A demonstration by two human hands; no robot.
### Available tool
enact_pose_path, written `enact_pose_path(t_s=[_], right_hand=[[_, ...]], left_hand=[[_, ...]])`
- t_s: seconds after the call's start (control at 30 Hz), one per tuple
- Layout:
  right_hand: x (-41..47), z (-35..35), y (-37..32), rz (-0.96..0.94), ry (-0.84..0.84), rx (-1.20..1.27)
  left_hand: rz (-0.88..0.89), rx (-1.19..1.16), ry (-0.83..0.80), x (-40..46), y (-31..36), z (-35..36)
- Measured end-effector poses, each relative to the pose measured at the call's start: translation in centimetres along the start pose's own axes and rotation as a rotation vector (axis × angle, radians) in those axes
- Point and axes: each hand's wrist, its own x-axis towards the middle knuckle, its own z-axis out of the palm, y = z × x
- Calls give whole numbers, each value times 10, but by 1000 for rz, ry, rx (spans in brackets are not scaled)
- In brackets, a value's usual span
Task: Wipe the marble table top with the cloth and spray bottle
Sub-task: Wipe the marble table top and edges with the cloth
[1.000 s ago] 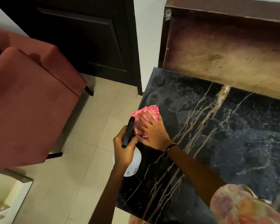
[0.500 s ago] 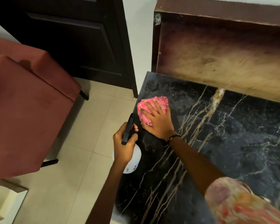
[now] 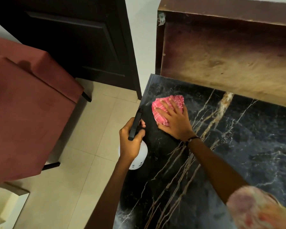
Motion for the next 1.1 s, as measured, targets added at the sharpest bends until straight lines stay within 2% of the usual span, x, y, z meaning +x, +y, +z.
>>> enact_pose_path(t_s=[0.13,0.27,0.37,0.5,0.63,0.7,0.8,0.9,0.97,1.1], right_hand=[[46,0,-32,29,20,29],[26,10,-51,-162,79,43],[0,15,-24,-225,125,7],[8,4,21,-39,115,-11],[60,-6,13,120,76,29],[77,-4,-5,100,57,27],[70,8,-26,-51,46,8],[41,11,-9,-117,130,8],[24,6,19,-67,168,-1],[37,-5,66,150,119,-12]], left_hand=[[25,29,-5,8,-2,4],[-3,14,-4,16,1,12],[3,12,-39,20,3,17],[21,0,-75,24,3,18],[63,16,-73,26,-1,18],[66,38,-62,26,-2,19],[62,64,-45,27,-2,22],[93,86,-42,25,-1,25],[115,97,-48,25,-1,26],[94,105,-68,26,0,26]])
